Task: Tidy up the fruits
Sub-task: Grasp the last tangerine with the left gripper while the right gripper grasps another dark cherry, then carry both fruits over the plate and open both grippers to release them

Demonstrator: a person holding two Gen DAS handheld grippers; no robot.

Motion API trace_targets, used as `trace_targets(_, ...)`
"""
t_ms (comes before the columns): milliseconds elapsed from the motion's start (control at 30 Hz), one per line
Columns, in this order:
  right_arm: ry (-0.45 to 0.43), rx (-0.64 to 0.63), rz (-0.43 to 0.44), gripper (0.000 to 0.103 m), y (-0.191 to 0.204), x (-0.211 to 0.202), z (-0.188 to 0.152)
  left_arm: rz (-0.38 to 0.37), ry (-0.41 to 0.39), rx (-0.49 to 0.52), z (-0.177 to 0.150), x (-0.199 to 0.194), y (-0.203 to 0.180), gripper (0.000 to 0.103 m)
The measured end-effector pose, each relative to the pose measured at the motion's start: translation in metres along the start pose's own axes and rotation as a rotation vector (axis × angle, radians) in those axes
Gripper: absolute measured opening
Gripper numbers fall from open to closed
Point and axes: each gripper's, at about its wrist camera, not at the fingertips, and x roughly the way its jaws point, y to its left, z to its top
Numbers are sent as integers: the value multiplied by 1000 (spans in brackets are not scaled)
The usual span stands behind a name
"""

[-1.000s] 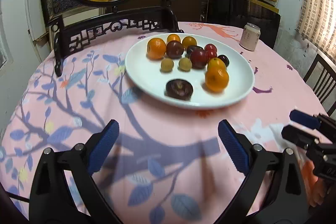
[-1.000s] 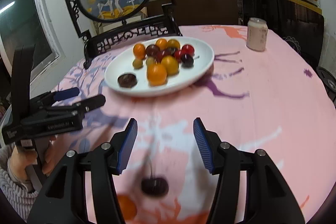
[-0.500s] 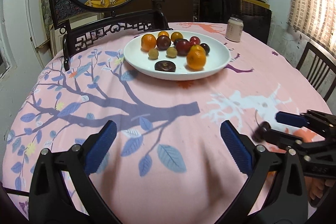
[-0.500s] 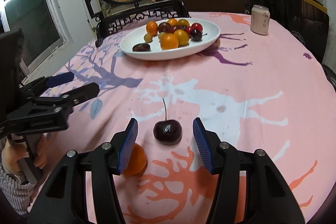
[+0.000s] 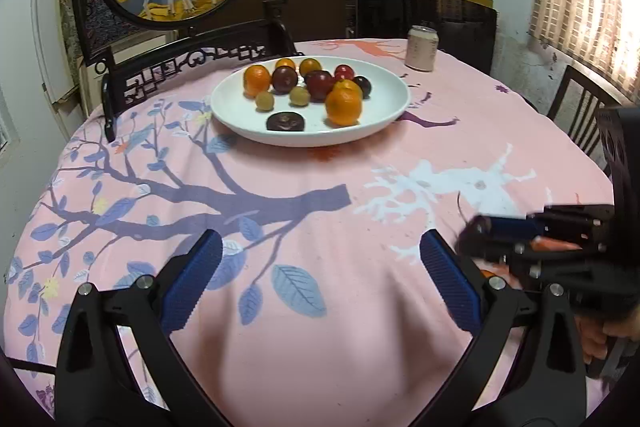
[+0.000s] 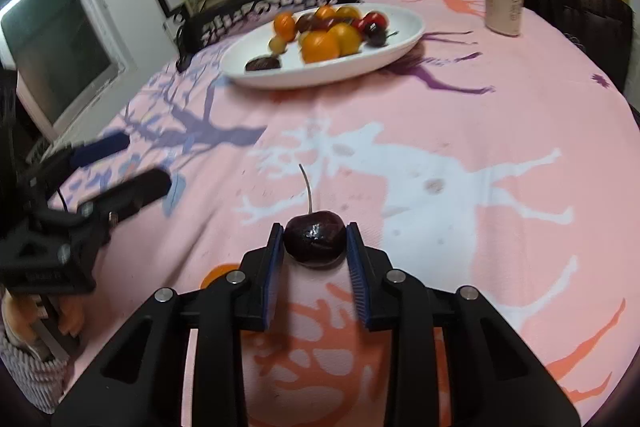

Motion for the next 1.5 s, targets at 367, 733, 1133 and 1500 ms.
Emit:
trace_targets(367,-148,202,9,32,-46,-37,11,-189,-26,246,-16,-13,-63,101)
trace_targets(733,-154,217,32,32,-46,-40,12,-247,83,380,-26,11,-100,51)
trace_targets(1133,-155,225,30,32,-47,-39,9,-266,120,283,-21,18,-81,39)
trace_targets(1500,-112,168,42,32,-37,-24,51,-85,16,96,56,30,-3,39)
